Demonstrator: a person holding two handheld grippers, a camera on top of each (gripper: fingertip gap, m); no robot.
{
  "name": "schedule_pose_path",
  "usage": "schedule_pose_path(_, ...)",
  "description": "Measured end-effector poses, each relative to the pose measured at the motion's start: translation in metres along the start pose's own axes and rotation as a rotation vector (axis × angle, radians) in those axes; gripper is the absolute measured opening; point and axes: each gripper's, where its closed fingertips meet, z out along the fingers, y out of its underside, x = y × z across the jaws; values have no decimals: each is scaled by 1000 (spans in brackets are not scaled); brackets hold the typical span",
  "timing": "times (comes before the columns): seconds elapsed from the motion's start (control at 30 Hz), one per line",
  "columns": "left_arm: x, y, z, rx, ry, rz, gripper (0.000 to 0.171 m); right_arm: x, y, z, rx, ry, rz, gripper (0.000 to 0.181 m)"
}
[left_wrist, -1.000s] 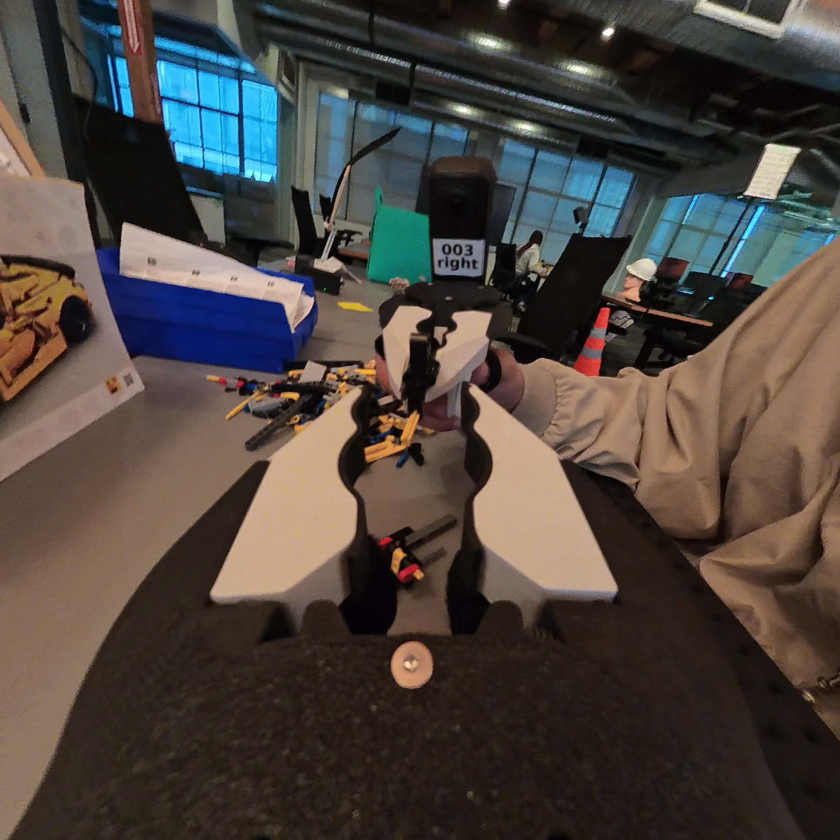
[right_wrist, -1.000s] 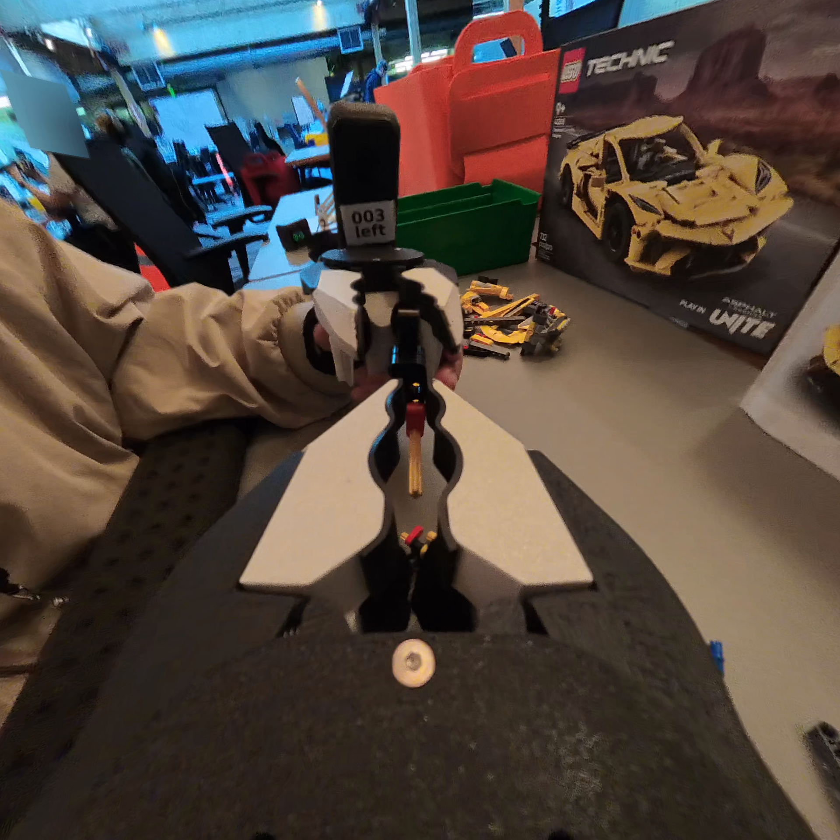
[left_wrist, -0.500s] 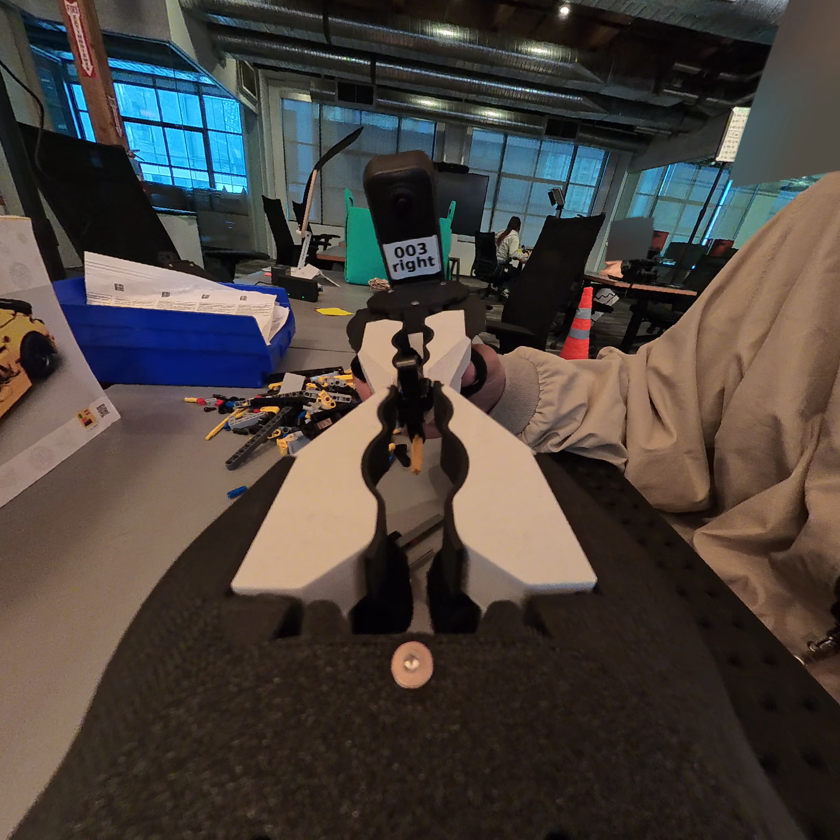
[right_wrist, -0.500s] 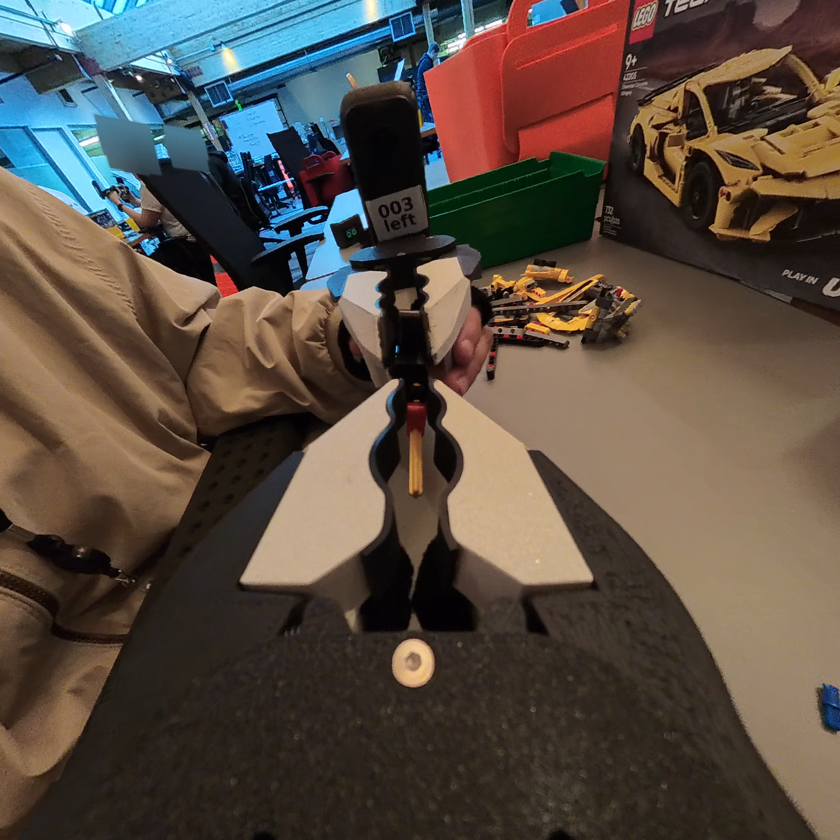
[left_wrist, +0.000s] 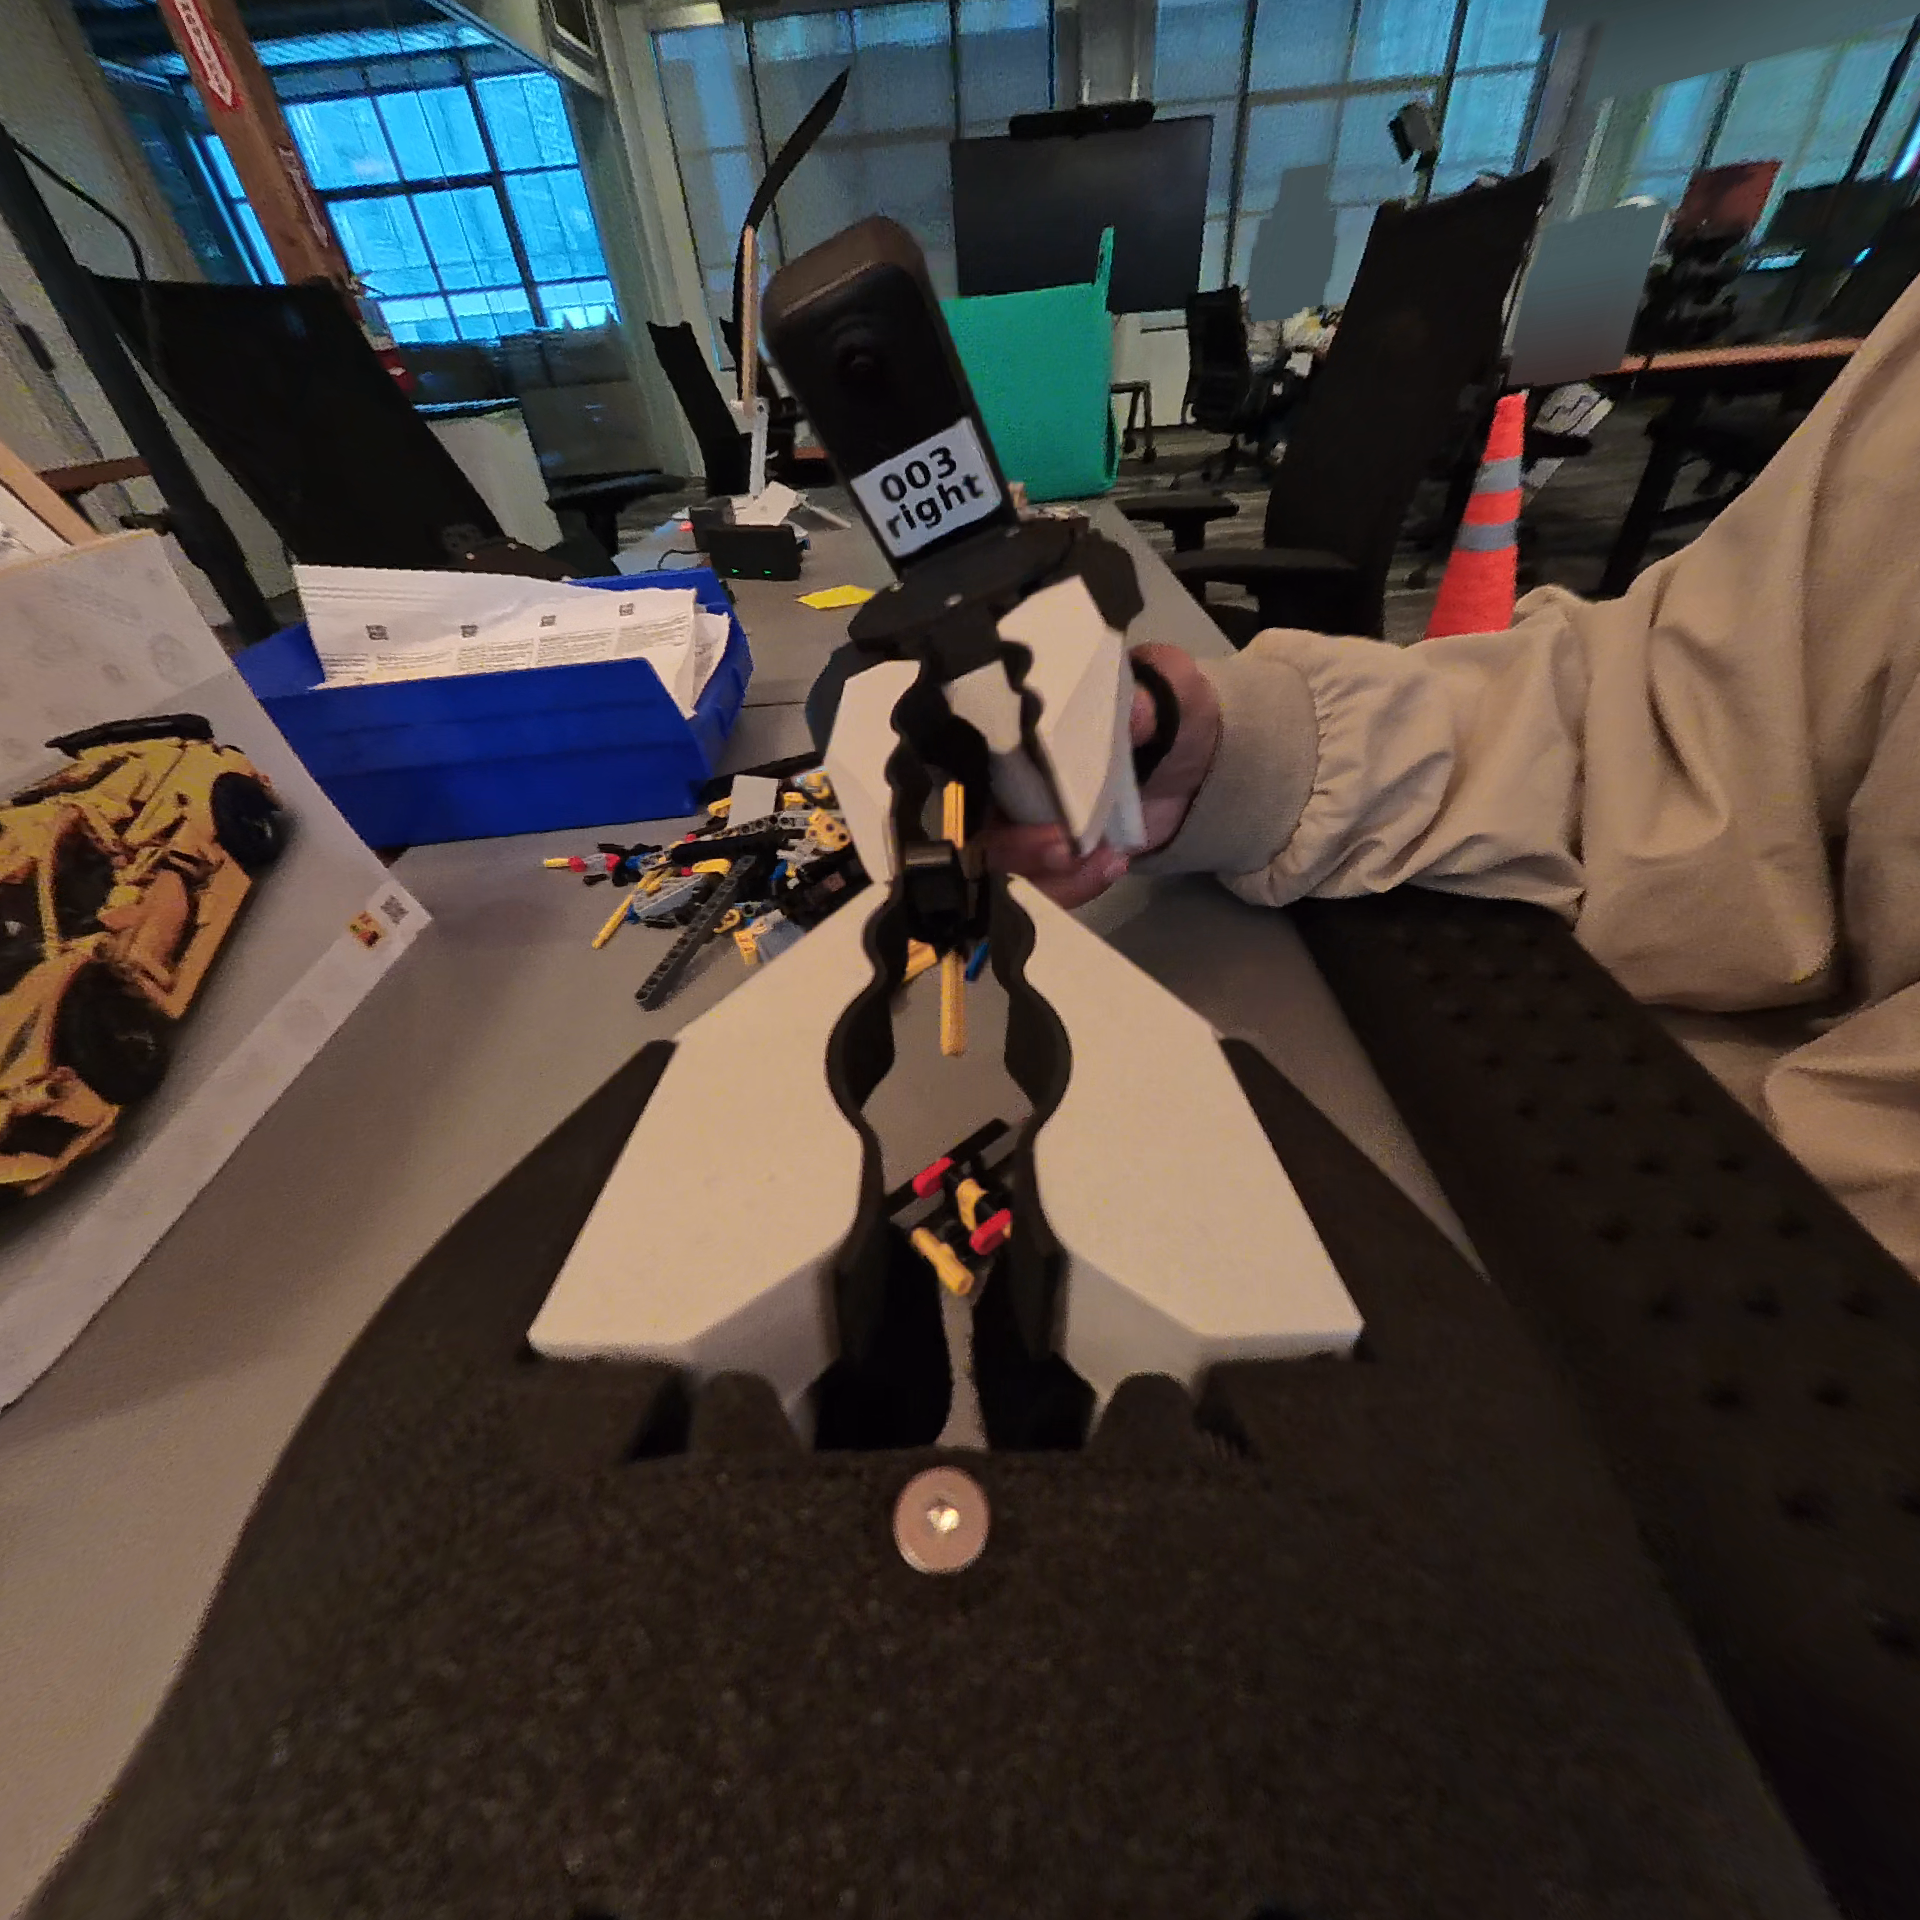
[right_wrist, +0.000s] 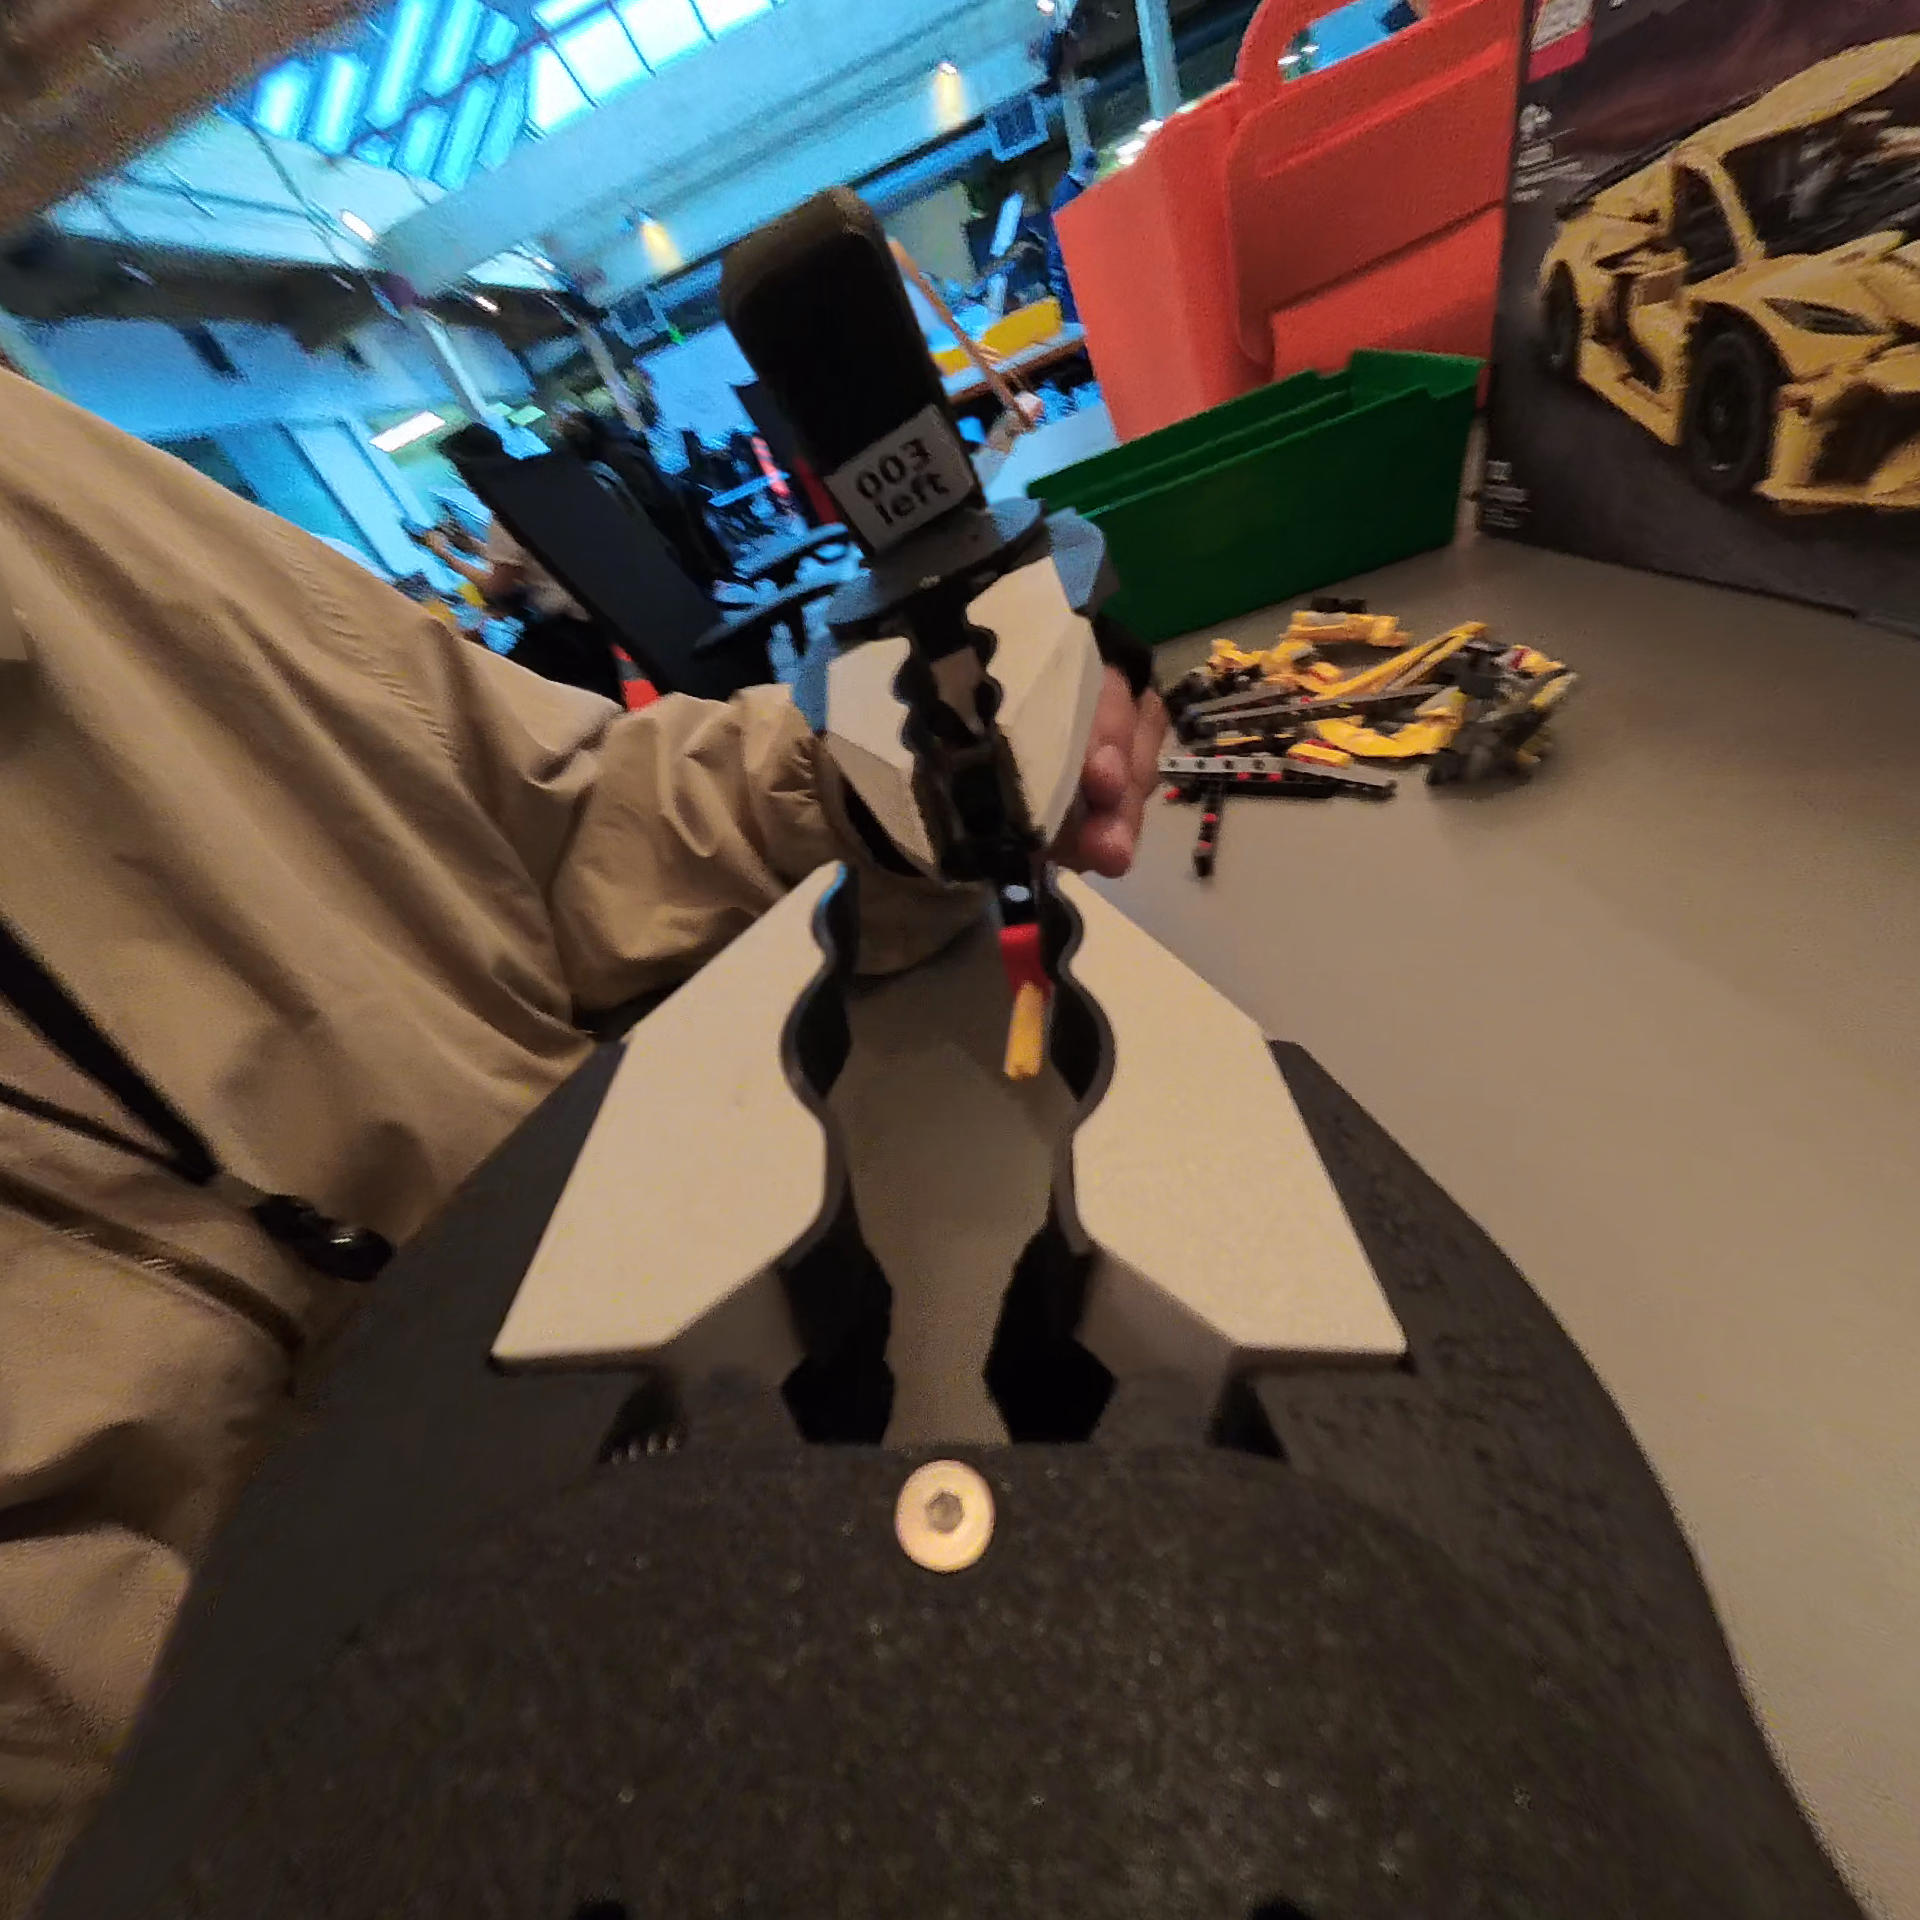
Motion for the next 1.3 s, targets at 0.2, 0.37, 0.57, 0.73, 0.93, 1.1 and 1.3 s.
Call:
schedule_pose_path(0.2,1,7,4,-74,-69,184,15,8,3,2,13,-21,132,24)
schedule_pose_path(0.37,6,10,11,-114,-72,239,15,6,7,0,-24,-8,66,17)
schedule_pose_path(0.57,12,3,8,-62,13,57,15,-3,6,-3,-44,17,-115,24)
schedule_pose_path(0.73,12,1,4,-20,87,-105,15,3,10,-3,-83,115,-237,6)
schedule_pose_path(0.93,8,-2,4,-10,69,-120,15,5,5,-4,-30,42,-60,6)
schedule_pose_path(1.1,8,7,-2,-83,75,-82,15,8,12,1,-63,29,-21,5)
schedule_pose_path(1.3,9,6,-2,-74,82,-80,14,5,9,-1,-46,2,21,5)
